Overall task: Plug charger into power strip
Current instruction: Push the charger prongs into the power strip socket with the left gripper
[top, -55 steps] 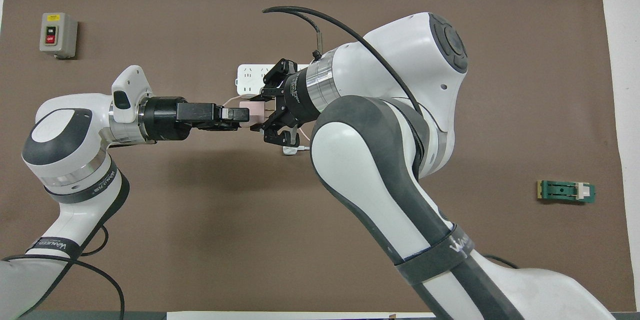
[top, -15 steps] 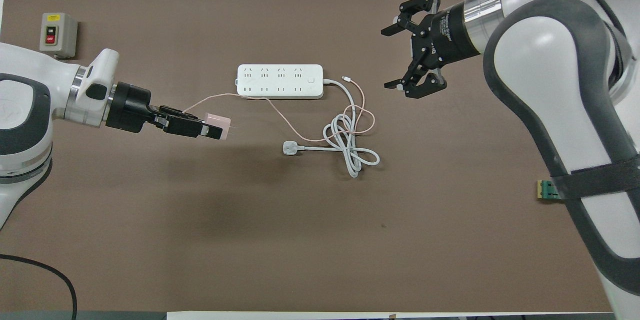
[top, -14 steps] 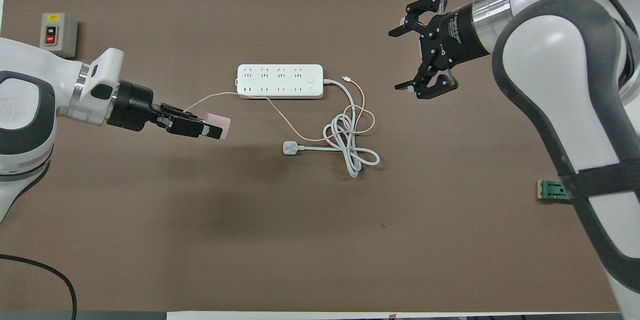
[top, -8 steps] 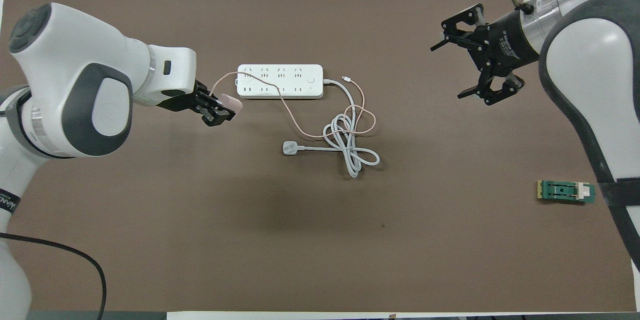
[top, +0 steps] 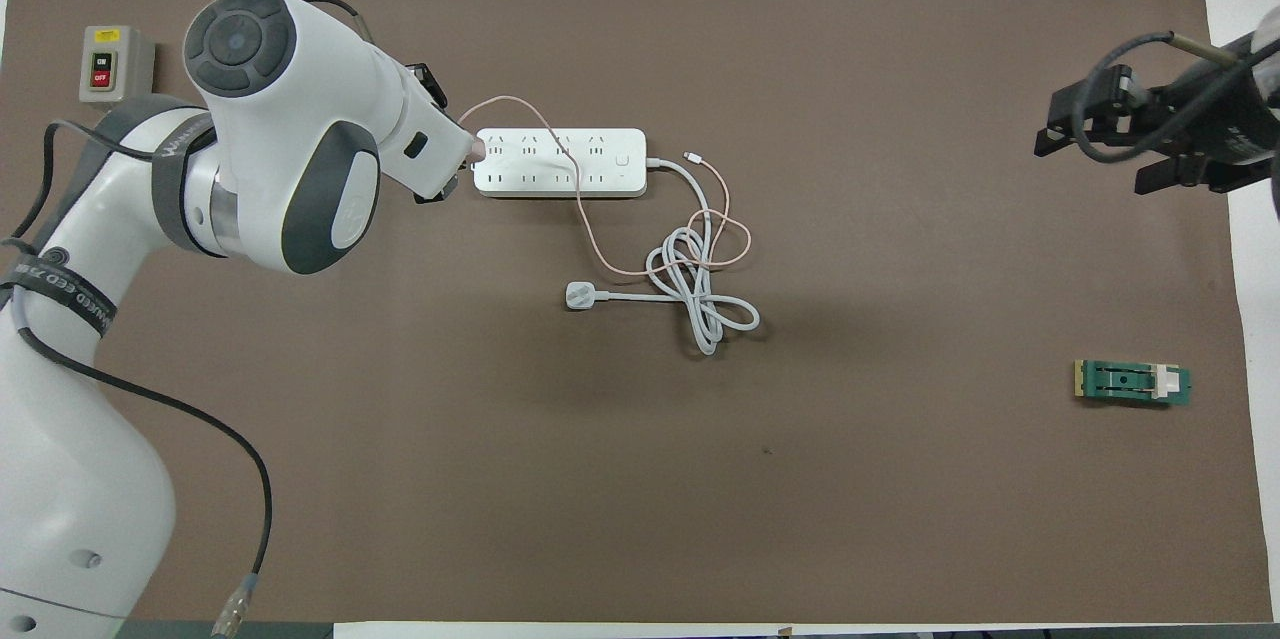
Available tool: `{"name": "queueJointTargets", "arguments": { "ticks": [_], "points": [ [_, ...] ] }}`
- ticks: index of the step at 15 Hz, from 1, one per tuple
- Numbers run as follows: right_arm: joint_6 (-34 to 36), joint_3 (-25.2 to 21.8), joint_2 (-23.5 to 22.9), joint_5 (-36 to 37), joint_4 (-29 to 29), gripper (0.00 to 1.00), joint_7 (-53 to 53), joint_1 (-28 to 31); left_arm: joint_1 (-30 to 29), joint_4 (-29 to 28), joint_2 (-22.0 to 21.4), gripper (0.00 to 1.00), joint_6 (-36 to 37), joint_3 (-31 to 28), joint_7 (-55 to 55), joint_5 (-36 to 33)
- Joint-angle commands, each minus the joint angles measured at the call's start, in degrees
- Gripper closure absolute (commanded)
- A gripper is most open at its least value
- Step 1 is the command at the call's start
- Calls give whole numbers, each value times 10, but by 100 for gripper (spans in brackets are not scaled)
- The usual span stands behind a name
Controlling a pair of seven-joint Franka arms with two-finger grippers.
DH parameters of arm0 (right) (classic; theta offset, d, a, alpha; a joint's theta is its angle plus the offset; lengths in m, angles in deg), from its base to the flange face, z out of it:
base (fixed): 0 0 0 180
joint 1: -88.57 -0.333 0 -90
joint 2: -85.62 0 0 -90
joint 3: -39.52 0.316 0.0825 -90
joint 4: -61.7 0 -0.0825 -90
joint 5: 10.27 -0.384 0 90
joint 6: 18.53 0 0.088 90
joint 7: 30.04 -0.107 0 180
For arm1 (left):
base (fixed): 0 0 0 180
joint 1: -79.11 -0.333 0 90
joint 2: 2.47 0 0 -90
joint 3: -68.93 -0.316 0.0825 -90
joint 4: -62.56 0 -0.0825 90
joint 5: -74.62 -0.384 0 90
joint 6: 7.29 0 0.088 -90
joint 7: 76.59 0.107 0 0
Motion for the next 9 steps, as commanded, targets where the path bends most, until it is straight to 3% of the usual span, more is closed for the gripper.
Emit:
{"name": "queueJointTargets", "arguments": {
  "ticks": [1, 4, 6, 9],
  "points": [
    [8, 30, 55, 39, 50, 0, 141, 42, 9, 60, 42, 100, 8, -6, 38, -50],
    [49, 73, 87, 79, 69, 0, 188, 86, 9, 58, 50, 100, 8, 7, 44, -109],
    [89, 77, 94, 82, 73, 0, 184, 91, 10, 47, 51, 100, 5, 8, 45, -119],
    [88, 81, 95, 120, 79, 0, 184, 91, 10, 26, 51, 100, -19, 14, 45, -117]
  ]
}}
